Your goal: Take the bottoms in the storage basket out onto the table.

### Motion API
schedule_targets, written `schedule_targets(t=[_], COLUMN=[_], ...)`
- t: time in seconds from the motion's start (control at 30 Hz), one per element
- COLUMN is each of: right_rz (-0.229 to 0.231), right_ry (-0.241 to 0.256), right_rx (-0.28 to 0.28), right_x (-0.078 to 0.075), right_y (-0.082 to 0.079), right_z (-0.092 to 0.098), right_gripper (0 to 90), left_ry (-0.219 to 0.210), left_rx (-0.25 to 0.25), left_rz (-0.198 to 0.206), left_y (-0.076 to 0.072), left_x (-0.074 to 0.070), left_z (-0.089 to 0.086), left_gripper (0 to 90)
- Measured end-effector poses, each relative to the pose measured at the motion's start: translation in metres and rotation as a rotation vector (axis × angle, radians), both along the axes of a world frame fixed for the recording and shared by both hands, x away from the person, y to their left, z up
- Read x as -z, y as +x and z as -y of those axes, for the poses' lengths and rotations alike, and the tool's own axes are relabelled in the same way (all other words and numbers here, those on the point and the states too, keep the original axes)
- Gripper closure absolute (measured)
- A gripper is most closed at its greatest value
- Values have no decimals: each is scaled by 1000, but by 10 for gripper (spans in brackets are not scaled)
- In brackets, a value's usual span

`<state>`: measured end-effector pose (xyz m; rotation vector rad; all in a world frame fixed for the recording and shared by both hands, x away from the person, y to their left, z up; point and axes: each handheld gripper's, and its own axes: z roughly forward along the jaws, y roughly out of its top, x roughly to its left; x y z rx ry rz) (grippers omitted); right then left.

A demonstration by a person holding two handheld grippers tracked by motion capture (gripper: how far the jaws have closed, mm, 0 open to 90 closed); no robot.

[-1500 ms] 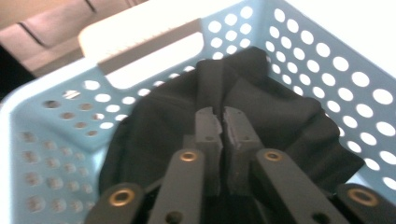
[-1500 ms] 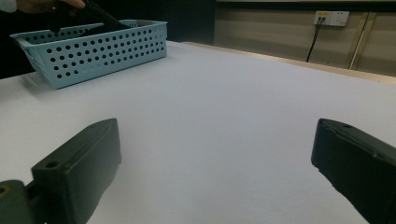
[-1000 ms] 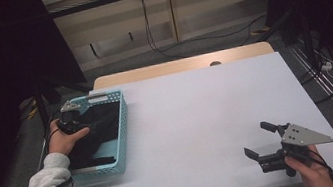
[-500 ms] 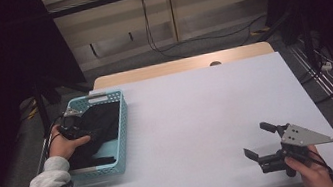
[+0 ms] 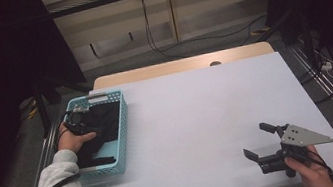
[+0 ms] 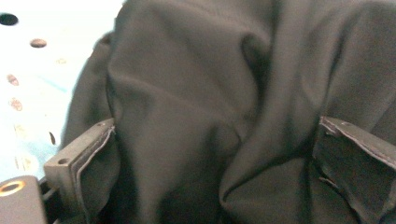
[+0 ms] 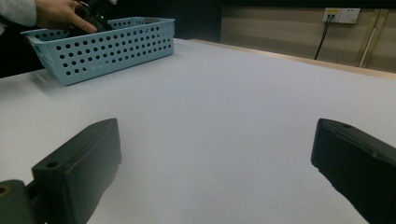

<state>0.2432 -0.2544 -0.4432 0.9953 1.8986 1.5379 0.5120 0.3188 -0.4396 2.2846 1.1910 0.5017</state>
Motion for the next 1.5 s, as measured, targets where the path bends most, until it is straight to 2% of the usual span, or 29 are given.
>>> schedule_targets(t=[0.17,0.2,0.27,0.4,0.53,0.67,0.8,1.0,1.07,1.2,1.3,1.37,1.5], right_rz=[-3,-3,-3,-4,-2,-4,-3,-1,-2,-9,-7,-7,-8], right_ry=[5,4,3,1,-2,-1,0,0,0,-5,0,0,3], right_rx=[-2,-1,-1,-2,-5,3,5,2,2,-3,-6,-6,-2], right_x=[0,0,0,0,0,0,0,0,0,1,0,0,0], right_y=[0,-1,-1,0,0,-1,0,0,0,0,0,0,0], right_z=[0,0,0,-1,-2,-1,-1,-1,-1,-1,-2,-2,-1], right_gripper=[4,5,4,4,4,4,4,4,4,4,4,4,4], left_ry=[-78,-98,-108,-134,-184,-188,-160,-148,-146,-170,-193,-186,-195], left_rx=[-39,-51,-44,-19,-52,-29,-22,-43,-53,-78,-64,-61,-70], left_rz=[-45,-57,-61,-85,-117,-159,-188,-189,-167,-116,-124,-122,-132], left_y=[0,-1,-2,-7,-13,-16,-16,-14,-12,-9,-10,-11,-12], left_x=[5,5,4,0,-3,-5,-9,-14,-18,-24,-24,-24,-32], left_z=[-1,-1,-1,1,2,7,12,15,15,16,18,20,15], left_gripper=[42,72,93,246,489,630,694,724,728,736,738,741,744])
